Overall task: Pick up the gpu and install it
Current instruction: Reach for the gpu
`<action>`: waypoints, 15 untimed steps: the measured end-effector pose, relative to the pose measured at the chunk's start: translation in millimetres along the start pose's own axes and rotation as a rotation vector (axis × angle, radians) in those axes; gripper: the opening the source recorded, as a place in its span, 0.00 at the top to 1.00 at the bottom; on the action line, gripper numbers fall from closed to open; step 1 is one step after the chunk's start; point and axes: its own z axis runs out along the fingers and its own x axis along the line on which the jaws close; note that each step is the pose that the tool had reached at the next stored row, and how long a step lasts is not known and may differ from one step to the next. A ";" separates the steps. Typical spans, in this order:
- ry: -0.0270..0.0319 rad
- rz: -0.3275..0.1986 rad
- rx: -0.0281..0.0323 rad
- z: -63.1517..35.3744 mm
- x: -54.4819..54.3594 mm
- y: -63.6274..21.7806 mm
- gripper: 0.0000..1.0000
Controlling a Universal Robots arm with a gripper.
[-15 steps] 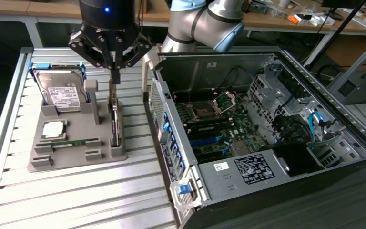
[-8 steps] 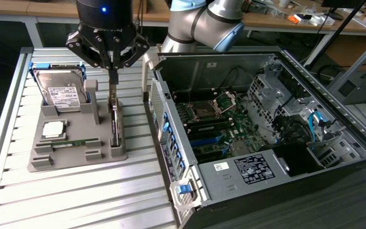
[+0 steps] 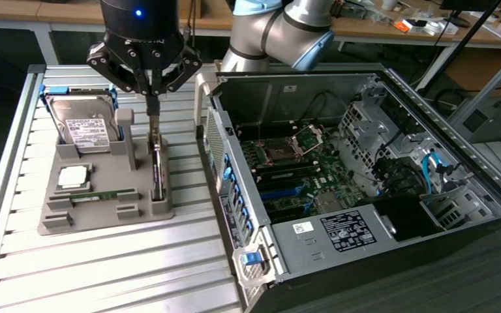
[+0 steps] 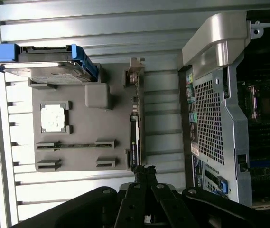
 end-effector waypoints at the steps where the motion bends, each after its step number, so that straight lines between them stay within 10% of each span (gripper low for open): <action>1: 0.0000 0.000 0.0000 0.0 0.6 0.0 0.89; 15: 0.0000 0.000 0.0000 0.0 11.2 -0.9 0.89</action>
